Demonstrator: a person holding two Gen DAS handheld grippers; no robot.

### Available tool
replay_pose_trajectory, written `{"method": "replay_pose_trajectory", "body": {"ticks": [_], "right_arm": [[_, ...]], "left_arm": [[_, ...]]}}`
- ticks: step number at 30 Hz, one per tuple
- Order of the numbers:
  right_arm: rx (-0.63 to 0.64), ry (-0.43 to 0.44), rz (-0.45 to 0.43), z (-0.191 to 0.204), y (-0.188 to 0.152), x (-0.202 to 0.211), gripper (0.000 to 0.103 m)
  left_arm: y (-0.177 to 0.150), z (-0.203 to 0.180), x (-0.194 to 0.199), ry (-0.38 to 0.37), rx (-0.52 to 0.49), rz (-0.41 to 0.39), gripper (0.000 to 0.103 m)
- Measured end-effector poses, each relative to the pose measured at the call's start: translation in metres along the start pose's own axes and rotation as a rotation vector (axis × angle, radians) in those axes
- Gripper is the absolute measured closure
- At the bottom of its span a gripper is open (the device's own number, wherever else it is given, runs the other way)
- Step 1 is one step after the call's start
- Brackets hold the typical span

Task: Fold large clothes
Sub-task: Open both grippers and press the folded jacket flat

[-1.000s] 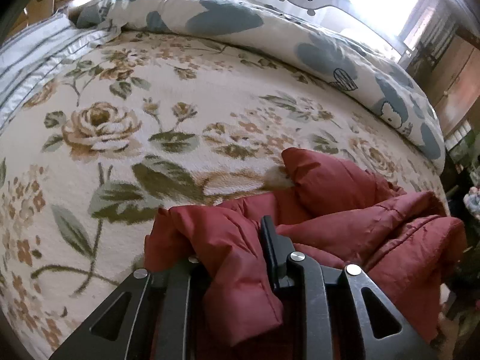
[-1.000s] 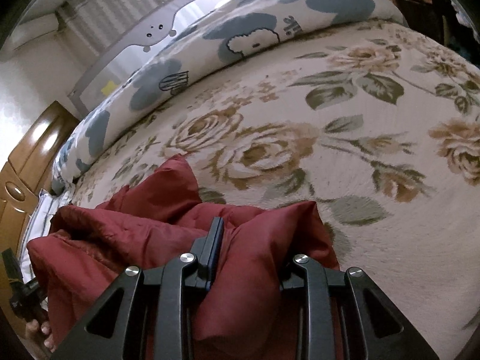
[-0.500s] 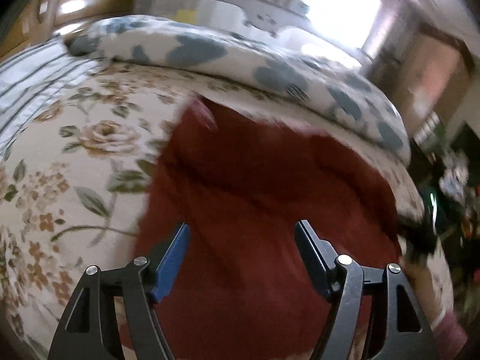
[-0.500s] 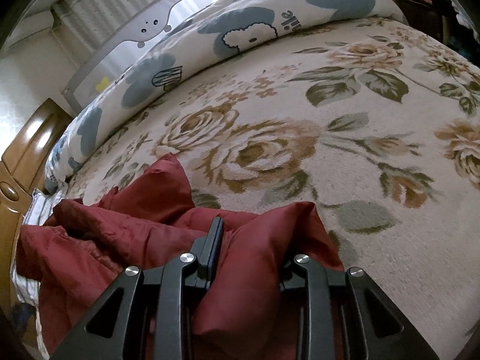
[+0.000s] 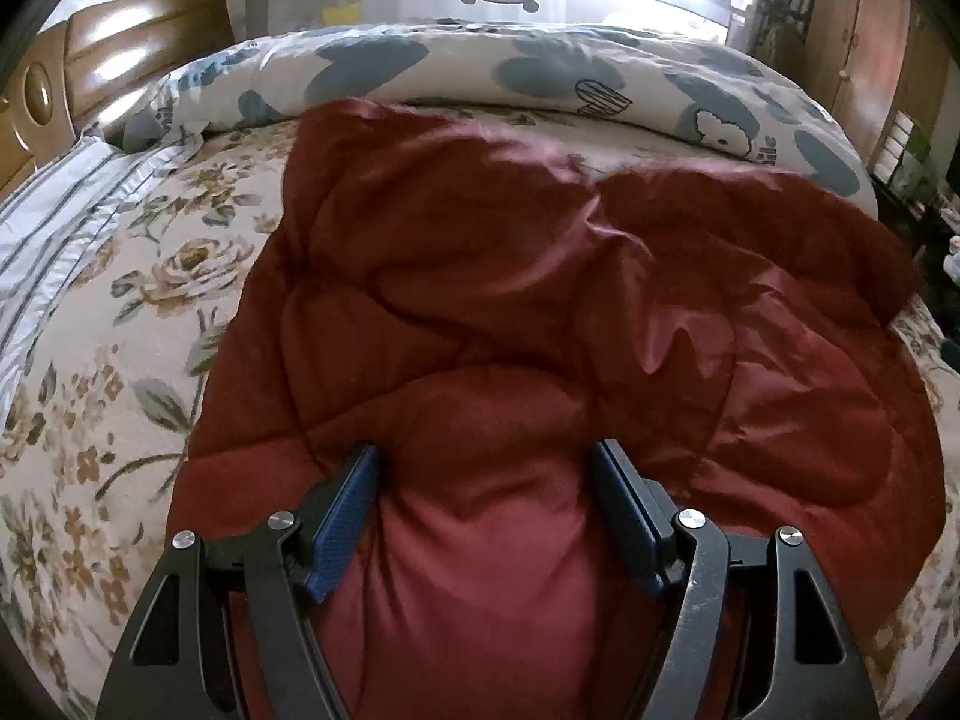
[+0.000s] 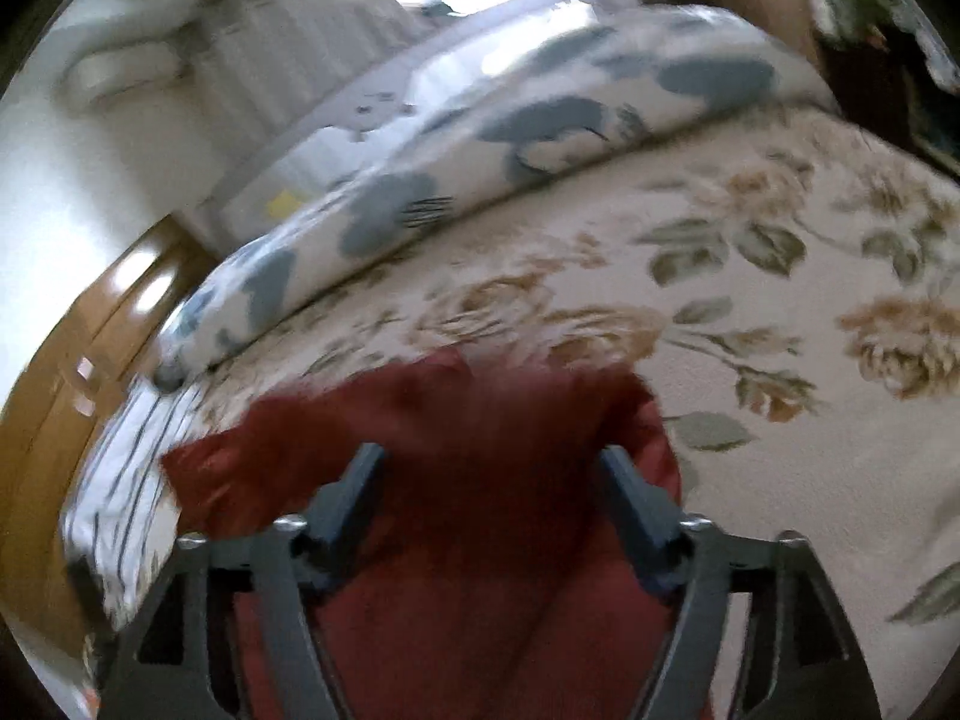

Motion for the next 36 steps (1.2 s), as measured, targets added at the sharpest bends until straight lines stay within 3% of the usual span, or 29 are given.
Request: {"method": "replay_pose_trajectory", "body": {"ticks": [4,7,11,20,31,36], "right_arm": [[0.184,-0.049,0.149,0.033,-0.023,-0.032,0.025],[0.19,-0.11,0.22,0.02,-0.031,-0.065,0.024],[0.073,-0.091,0.234,-0.012,-0.021,-0.083,0.019],[0.014,-0.092,0.223,-0.026,-0.017,-0.099,0.015],[-0.029,-0.036,0.178,-0.026,-0.015,-0.052,0.016],[-0.016,-0.034,0.171,-0.032,-0.02,-0.026,0.014]], "left_arm": [[0.001,-0.009,0.003,0.013,-0.014,-0.002,0.031],[0.012,-0.003,0.004,0.029,0.003,-0.012,0.03],[0.024,0.024,-0.018,0.024,0.077,0.025,0.029],[0.045,0.024,-0.056,0.024,0.103,0.061,0.025],[0.038,0.047,-0.017,-0.063,0.174,0.036,0.027],[0.022,0.065,0.01,-0.099,0.213,0.0,0.022]]}}
Point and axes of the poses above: each gripper's, at about its wrist camera, not at the fingertips, and x roughly against the way its jaws point, z to its left, y to its top, the point moved 1 cm from there along -x, roughly the way its jaws point, and after that the axes turned 5 degrees about z, right-handed, at the moved point
